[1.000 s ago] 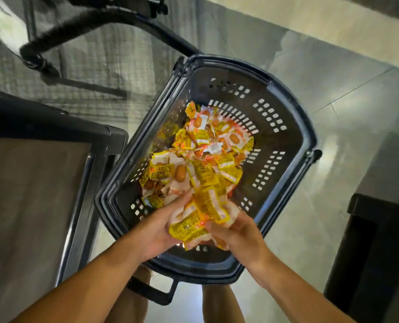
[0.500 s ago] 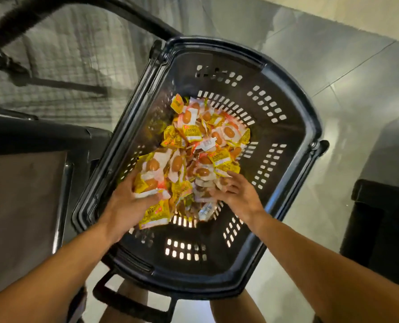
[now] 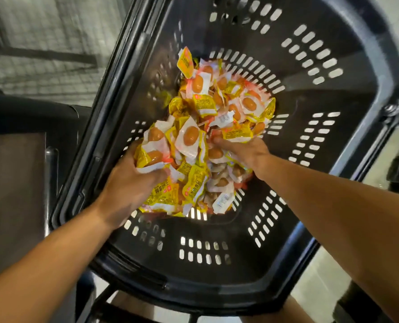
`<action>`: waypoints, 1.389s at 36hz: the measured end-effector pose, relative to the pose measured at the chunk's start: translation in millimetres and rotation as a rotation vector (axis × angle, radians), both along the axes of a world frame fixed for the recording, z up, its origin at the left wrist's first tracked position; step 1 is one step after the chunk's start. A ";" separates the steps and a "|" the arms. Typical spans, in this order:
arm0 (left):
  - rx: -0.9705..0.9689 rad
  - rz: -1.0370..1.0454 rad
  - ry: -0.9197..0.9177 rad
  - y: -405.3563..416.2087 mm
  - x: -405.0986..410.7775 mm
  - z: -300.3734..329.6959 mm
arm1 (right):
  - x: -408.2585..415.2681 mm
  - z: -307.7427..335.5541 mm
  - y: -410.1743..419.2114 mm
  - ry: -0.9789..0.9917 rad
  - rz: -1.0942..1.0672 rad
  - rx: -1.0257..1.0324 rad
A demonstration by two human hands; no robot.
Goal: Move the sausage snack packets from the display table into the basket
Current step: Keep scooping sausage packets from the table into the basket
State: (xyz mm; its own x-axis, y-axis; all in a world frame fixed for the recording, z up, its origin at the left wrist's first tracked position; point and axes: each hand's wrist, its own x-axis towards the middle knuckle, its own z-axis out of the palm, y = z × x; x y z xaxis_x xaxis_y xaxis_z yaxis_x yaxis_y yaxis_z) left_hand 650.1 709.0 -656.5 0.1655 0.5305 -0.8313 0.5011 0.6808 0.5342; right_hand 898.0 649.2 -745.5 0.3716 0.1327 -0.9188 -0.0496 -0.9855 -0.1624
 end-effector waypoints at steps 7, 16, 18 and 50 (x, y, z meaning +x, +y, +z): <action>-0.015 0.015 0.062 0.0 7.4 10.0 | -26.4 16.9 -16.4 0.133 -0.224 0.114; -0.022 -0.002 0.054 0.7 2.9 0.6 | -19.7 15.9 -21.7 -0.159 -0.009 0.102; -0.019 0.002 0.050 -2.0 1.1 0.8 | -19.5 23.8 -27.0 -0.206 0.026 0.127; 0.306 0.438 -0.187 -78.7 -21.3 430.3 | 5.9 497.0 -78.8 0.128 -0.259 0.570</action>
